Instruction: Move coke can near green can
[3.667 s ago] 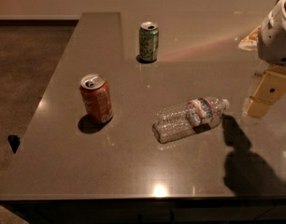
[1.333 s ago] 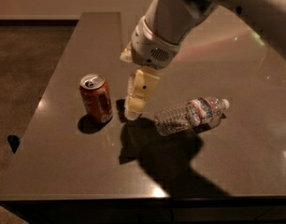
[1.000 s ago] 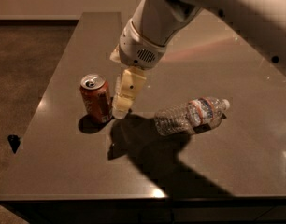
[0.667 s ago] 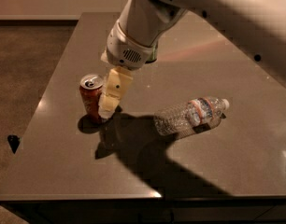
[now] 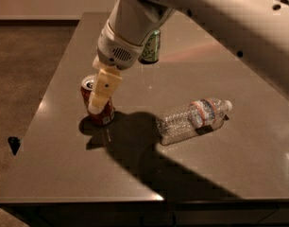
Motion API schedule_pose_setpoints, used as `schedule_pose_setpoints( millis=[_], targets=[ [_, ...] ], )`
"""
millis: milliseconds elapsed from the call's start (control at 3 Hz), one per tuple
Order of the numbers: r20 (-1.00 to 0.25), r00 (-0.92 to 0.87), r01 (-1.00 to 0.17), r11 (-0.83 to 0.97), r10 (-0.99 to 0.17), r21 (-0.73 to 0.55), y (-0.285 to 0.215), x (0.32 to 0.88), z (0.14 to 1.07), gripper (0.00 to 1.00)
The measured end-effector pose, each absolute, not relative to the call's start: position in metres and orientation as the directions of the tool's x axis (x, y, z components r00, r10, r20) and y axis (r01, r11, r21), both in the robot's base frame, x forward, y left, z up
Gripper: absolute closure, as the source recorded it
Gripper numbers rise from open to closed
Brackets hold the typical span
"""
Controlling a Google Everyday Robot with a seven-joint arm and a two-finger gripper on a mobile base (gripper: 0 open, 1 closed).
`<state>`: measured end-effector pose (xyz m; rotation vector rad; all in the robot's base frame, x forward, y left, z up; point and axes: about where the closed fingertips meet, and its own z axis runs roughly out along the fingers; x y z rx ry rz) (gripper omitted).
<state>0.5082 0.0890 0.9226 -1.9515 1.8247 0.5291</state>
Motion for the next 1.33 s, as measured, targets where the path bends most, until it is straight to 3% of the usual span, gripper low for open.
schedule_pose_setpoints(
  millis=[1000,1333],
  targets=[
    [-0.527,0.006,-0.998,0.026,-0.850,-0.053,0.053,0.533,0.945,0.87],
    [-0.538,-0.052,-0.992,0.104,-0.841,-0.068,0.032,0.565,0.961,1.00]
  ],
)
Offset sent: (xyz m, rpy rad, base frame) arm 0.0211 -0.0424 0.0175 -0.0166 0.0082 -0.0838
